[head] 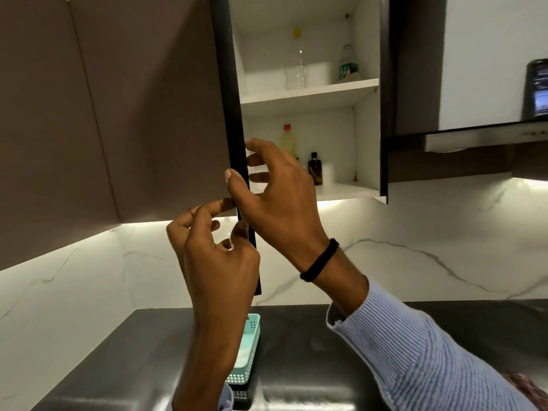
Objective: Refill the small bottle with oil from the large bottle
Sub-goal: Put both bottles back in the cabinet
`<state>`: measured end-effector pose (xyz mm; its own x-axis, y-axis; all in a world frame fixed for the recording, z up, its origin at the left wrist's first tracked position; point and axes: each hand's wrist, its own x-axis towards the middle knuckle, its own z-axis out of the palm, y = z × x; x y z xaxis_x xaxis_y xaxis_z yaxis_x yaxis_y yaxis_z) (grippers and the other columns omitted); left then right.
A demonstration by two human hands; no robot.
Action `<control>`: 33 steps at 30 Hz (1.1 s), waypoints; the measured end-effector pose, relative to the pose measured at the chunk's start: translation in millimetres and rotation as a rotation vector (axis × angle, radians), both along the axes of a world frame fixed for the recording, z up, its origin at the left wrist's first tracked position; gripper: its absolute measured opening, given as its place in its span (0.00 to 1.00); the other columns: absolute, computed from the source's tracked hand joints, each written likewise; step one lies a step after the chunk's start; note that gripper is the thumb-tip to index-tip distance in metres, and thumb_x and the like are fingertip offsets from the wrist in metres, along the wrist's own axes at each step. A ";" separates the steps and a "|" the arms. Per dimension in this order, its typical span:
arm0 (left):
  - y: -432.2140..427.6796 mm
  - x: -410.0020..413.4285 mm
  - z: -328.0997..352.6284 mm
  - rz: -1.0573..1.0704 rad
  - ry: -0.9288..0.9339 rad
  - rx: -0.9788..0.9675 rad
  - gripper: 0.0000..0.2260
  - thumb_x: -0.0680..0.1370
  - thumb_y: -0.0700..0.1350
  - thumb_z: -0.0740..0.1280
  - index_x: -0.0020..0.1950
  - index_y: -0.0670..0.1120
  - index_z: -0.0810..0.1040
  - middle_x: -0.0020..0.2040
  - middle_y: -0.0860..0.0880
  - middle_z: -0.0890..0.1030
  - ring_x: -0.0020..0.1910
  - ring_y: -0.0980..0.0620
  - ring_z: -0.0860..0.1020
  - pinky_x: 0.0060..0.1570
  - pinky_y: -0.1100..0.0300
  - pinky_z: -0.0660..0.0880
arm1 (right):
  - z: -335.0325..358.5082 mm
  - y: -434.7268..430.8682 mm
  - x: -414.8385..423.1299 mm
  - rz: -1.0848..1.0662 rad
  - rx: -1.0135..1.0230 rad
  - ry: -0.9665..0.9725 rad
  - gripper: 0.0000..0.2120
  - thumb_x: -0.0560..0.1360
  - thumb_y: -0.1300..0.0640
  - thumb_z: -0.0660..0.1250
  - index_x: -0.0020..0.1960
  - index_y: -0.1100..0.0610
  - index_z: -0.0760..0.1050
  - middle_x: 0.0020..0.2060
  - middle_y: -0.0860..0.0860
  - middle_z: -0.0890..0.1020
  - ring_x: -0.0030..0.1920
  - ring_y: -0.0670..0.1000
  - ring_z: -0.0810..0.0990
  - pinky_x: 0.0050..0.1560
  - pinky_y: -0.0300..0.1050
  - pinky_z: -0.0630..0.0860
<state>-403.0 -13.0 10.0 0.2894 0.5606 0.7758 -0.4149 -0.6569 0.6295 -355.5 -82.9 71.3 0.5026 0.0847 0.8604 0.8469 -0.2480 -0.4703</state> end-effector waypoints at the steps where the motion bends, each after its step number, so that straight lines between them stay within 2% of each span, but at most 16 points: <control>1: -8.7 3.6 -0.1 -0.010 0.000 0.010 0.18 0.72 0.36 0.75 0.55 0.52 0.76 0.61 0.50 0.70 0.59 0.49 0.76 0.46 0.75 0.70 | -0.8 -7.8 3.2 -0.014 0.009 -0.013 0.24 0.77 0.46 0.69 0.71 0.53 0.71 0.62 0.51 0.79 0.54 0.46 0.79 0.53 0.42 0.80; 3: -24.3 12.8 -1.9 -0.038 -0.001 0.019 0.19 0.71 0.36 0.76 0.56 0.53 0.76 0.61 0.52 0.68 0.60 0.50 0.75 0.48 0.73 0.71 | -2.1 -23.8 10.3 -0.042 0.018 -0.033 0.24 0.77 0.47 0.69 0.70 0.54 0.72 0.61 0.51 0.80 0.51 0.42 0.76 0.50 0.33 0.75; 5: -37.7 23.2 -4.3 -0.075 0.005 0.012 0.20 0.71 0.36 0.76 0.58 0.50 0.77 0.62 0.50 0.69 0.61 0.49 0.75 0.51 0.69 0.73 | -3.3 -39.3 17.5 -0.075 0.024 -0.045 0.23 0.78 0.48 0.69 0.69 0.55 0.73 0.60 0.51 0.80 0.50 0.41 0.74 0.48 0.26 0.70; 7: -50.4 33.5 -6.2 -0.106 0.005 0.022 0.20 0.71 0.37 0.77 0.59 0.50 0.77 0.64 0.49 0.69 0.61 0.50 0.75 0.51 0.71 0.72 | -4.6 -54.1 25.6 -0.107 0.033 -0.054 0.22 0.78 0.49 0.69 0.69 0.56 0.73 0.60 0.51 0.80 0.51 0.41 0.74 0.47 0.24 0.67; 9: -63.6 43.1 -6.9 -0.139 0.001 0.038 0.21 0.71 0.37 0.77 0.59 0.52 0.76 0.65 0.48 0.70 0.62 0.49 0.74 0.51 0.71 0.73 | -6.4 -67.5 35.0 -0.138 0.052 -0.071 0.22 0.78 0.50 0.69 0.69 0.56 0.74 0.60 0.51 0.81 0.51 0.41 0.75 0.49 0.26 0.69; 11: -76.7 53.4 -8.3 -0.163 0.003 0.052 0.22 0.71 0.38 0.76 0.60 0.54 0.76 0.65 0.49 0.69 0.63 0.47 0.74 0.57 0.59 0.79 | -9.1 -79.3 45.2 -0.171 0.079 -0.084 0.21 0.78 0.50 0.69 0.69 0.56 0.74 0.61 0.51 0.81 0.52 0.44 0.78 0.52 0.31 0.74; 13: -88.2 65.2 -10.3 -0.178 0.012 0.068 0.22 0.71 0.38 0.76 0.62 0.54 0.76 0.66 0.50 0.69 0.64 0.44 0.74 0.60 0.45 0.79 | -12.0 -90.2 55.9 -0.205 0.108 -0.094 0.21 0.78 0.50 0.69 0.69 0.56 0.74 0.61 0.52 0.81 0.55 0.49 0.81 0.54 0.39 0.78; 14: -93.1 72.1 -11.3 -0.191 0.014 0.080 0.22 0.71 0.39 0.76 0.62 0.54 0.76 0.66 0.49 0.69 0.64 0.44 0.74 0.60 0.42 0.78 | -13.2 -95.8 61.8 -0.222 0.120 -0.103 0.21 0.78 0.51 0.69 0.68 0.57 0.74 0.60 0.53 0.81 0.55 0.50 0.81 0.53 0.39 0.78; 18: -109.8 102.0 -15.1 -0.235 0.039 0.125 0.21 0.72 0.43 0.74 0.65 0.50 0.77 0.65 0.48 0.70 0.64 0.47 0.72 0.62 0.42 0.77 | -16.3 -119.6 87.4 -0.302 0.118 -0.108 0.20 0.79 0.52 0.68 0.69 0.57 0.74 0.61 0.53 0.81 0.53 0.41 0.74 0.49 0.21 0.66; 20: -118.1 116.1 -16.8 -0.235 0.055 0.128 0.22 0.72 0.45 0.74 0.66 0.49 0.76 0.65 0.46 0.70 0.64 0.53 0.69 0.66 0.46 0.73 | -18.2 -131.5 100.4 -0.336 0.122 -0.112 0.20 0.80 0.53 0.67 0.69 0.57 0.74 0.60 0.53 0.81 0.52 0.40 0.74 0.46 0.19 0.65; 22: -124.9 131.3 -16.8 -0.218 0.083 0.141 0.25 0.72 0.48 0.74 0.68 0.49 0.74 0.66 0.45 0.70 0.63 0.53 0.68 0.66 0.51 0.69 | -20.3 -142.4 114.1 -0.350 0.134 -0.118 0.20 0.80 0.53 0.67 0.70 0.57 0.74 0.59 0.54 0.82 0.53 0.45 0.79 0.51 0.25 0.69; 24: -129.4 148.0 -16.0 -0.202 0.145 0.163 0.28 0.71 0.46 0.76 0.69 0.50 0.72 0.67 0.44 0.69 0.67 0.48 0.69 0.67 0.52 0.67 | -22.2 -153.5 129.0 -0.368 0.146 -0.119 0.20 0.80 0.52 0.67 0.70 0.57 0.74 0.59 0.55 0.82 0.54 0.50 0.81 0.53 0.36 0.75; 27: -133.1 172.9 -13.3 -0.179 0.234 0.193 0.30 0.72 0.44 0.76 0.72 0.51 0.69 0.70 0.44 0.66 0.71 0.45 0.66 0.68 0.57 0.60 | -24.0 -169.9 151.5 -0.430 0.140 -0.128 0.19 0.80 0.51 0.66 0.70 0.57 0.74 0.56 0.55 0.82 0.53 0.51 0.82 0.54 0.47 0.81; 30: -137.3 199.1 -11.6 -0.150 0.288 0.223 0.33 0.72 0.42 0.76 0.74 0.52 0.67 0.72 0.44 0.63 0.73 0.45 0.62 0.70 0.55 0.63 | -24.6 -186.0 175.6 -0.495 0.098 -0.106 0.21 0.80 0.51 0.66 0.71 0.55 0.73 0.57 0.55 0.81 0.54 0.52 0.81 0.56 0.49 0.81; 33: -138.0 230.9 -11.0 -0.117 0.343 0.253 0.37 0.71 0.41 0.77 0.76 0.53 0.63 0.73 0.43 0.60 0.72 0.45 0.62 0.68 0.51 0.69 | -30.6 -199.9 201.8 -0.568 0.023 -0.059 0.24 0.79 0.52 0.67 0.74 0.52 0.69 0.61 0.55 0.78 0.55 0.52 0.81 0.57 0.45 0.78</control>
<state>-172.1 -151.0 -1.0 0.6042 0.3135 0.7326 -0.2905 -0.7694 0.5689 -153.7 -282.8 40.8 0.4145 -0.2035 0.8870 0.6086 -0.6626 -0.4365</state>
